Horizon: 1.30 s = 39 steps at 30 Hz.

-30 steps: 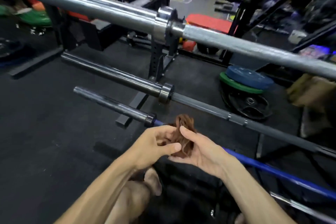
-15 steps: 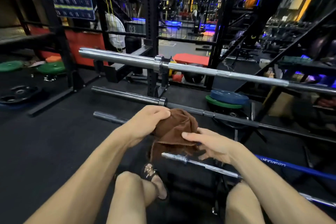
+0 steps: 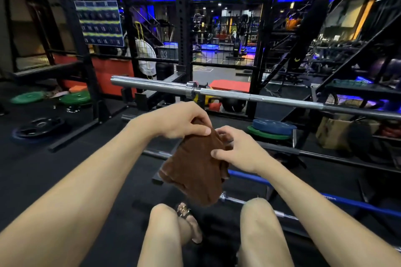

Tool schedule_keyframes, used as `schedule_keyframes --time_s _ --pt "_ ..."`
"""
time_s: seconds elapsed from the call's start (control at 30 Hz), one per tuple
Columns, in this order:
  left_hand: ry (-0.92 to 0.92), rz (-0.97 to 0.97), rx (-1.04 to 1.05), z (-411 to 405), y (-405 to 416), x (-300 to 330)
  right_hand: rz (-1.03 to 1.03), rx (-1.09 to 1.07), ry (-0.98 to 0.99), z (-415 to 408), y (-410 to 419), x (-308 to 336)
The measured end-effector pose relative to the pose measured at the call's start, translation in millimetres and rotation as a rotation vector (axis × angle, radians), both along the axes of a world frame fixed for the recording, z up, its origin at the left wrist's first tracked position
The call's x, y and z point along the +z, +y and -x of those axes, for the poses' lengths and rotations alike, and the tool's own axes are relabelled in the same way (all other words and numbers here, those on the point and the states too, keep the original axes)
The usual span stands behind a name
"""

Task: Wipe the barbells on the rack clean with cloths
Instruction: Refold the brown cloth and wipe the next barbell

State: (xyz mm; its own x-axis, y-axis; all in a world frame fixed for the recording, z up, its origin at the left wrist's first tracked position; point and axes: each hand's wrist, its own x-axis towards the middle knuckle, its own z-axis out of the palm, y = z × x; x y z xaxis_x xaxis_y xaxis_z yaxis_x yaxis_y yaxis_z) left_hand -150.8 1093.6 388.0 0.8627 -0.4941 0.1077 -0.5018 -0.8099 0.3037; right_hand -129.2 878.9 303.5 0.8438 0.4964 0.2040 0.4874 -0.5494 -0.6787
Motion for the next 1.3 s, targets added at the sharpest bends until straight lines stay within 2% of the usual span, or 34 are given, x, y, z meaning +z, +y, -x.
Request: schedule_keyframes --time_s 0.13,0.27,0.47,0.57,0.7,0.8,0.87,1.13,1.2,1.3 --pt "-0.056 0.031 0.014 6.2 7.2 -3.1 -0.004 0.179 0.053 -0.7 -11.5 -5.2" --pt "-0.141 0.134 0.032 8.8 16.6 -12.6 -0.032 0.167 0.042 -5.6 -18.4 -13.1" --pt "-0.132 0.248 0.105 4.1 33.2 -16.3 -0.285 0.186 0.066 -18.1 -13.2 -25.0" --pt "-0.150 0.264 0.172 -6.3 46.2 -17.0 -0.437 0.215 0.147 -25.6 -16.2 -27.1" --pt "-0.067 0.289 0.169 -17.0 49.3 -18.6 -0.573 0.218 0.207 -33.3 -19.8 -30.9" --pt "0.005 0.344 0.131 -21.7 43.5 -13.0 -0.471 0.152 -0.021 -38.9 -17.5 -35.5" --pt "0.019 0.333 0.121 -25.4 39.2 -8.3 -0.420 0.143 -0.107 -38.8 -14.8 -38.6" --pt "0.037 0.226 0.148 -35.5 19.3 1.9 -0.256 0.101 -0.053 -21.2 9.4 -54.1" --pt "0.044 0.200 0.165 -35.6 17.1 3.6 -0.147 0.139 -0.046 -21.7 12.3 -57.6" --pt "0.078 0.204 0.169 -34.5 21.9 6.9 -0.105 0.252 -0.087 -27.3 9.8 -59.5"
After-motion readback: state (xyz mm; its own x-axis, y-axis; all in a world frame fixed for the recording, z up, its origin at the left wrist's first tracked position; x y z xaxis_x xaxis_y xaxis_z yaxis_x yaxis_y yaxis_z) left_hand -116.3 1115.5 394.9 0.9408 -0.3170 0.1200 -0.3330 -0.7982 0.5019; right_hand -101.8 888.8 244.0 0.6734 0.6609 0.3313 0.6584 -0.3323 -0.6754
